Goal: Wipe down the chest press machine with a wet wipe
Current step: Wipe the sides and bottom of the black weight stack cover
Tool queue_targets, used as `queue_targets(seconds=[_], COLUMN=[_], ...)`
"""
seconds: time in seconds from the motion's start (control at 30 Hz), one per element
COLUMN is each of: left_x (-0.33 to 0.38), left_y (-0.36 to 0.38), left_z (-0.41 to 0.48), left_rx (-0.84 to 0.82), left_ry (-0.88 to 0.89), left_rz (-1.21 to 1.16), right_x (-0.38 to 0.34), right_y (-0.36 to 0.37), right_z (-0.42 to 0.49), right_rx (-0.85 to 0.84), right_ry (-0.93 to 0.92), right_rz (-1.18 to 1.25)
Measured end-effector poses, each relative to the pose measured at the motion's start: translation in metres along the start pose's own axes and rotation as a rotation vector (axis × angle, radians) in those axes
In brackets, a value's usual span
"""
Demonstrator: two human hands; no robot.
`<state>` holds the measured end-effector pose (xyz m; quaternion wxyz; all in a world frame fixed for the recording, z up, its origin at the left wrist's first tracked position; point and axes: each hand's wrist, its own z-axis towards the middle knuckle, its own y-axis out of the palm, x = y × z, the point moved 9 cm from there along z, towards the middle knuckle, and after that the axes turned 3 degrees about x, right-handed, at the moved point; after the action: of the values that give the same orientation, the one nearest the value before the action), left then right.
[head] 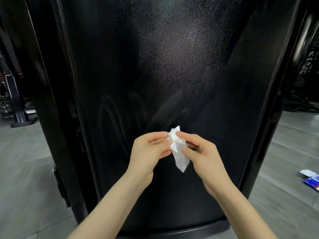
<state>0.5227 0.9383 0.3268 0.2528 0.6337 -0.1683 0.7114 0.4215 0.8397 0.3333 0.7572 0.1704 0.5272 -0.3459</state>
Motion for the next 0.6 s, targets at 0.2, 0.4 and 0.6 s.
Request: queue_targets(seconds=[0.2, 0.4, 0.6], left_x=[0.014, 0.021, 0.013], left_y=[0.005, -0.025, -0.068], left_z=[-0.004, -0.004, -0.001], left_rx=[-0.016, 0.106, 0.299], left_ry=[0.112, 0.280, 0.315], left_rz=[0.122, 0.244, 0.175], right_x=[-0.004, -0.041, -0.035], right_y=[0.000, -0.067, -0.029], right_z=[0.004, 0.026, 0.056], right_rx=[0.070, 0.705, 0.702], right_ry=[-0.089, -0.474, -0.776], right_rz=[-0.104, -0.451, -0.785])
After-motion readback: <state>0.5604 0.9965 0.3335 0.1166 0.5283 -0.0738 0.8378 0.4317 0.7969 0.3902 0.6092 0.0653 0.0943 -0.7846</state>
